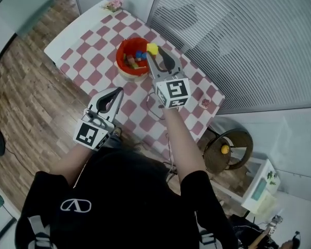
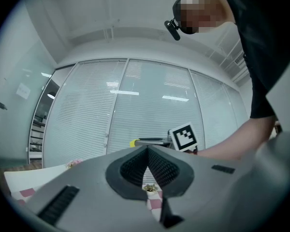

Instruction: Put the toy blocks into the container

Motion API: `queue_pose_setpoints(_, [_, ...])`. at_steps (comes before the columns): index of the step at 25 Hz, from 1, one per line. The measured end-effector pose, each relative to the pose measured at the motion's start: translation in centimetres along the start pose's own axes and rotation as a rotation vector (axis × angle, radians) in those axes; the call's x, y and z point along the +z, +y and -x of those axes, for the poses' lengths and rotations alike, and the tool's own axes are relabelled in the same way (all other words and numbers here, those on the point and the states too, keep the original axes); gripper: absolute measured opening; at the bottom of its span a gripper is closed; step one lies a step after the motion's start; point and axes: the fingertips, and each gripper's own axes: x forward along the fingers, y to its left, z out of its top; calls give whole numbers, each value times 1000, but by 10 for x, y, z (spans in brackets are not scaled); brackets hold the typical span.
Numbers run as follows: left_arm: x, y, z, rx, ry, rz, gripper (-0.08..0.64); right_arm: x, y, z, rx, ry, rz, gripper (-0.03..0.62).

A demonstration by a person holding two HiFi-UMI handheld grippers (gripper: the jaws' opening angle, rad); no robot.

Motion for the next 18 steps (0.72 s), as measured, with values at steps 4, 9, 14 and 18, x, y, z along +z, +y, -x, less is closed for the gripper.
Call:
queue_pose_setpoints(4, [-8, 7, 9, 20, 30, 3, 6, -48, -3, -39, 27, 136, -28, 144])
queue_pose_setpoints(9, [-9, 14, 17, 38, 39, 5, 6, -101, -1, -61, 51, 282, -76, 146])
queue_pose_setpoints(14, [-7, 15, 20, 51, 27, 10, 6, -129, -2, -71, 62, 347, -150, 290])
queue_pose_setpoints(18, [-1, 16, 18, 52, 7, 9, 6, -123, -2, -67, 68, 338, -136, 258])
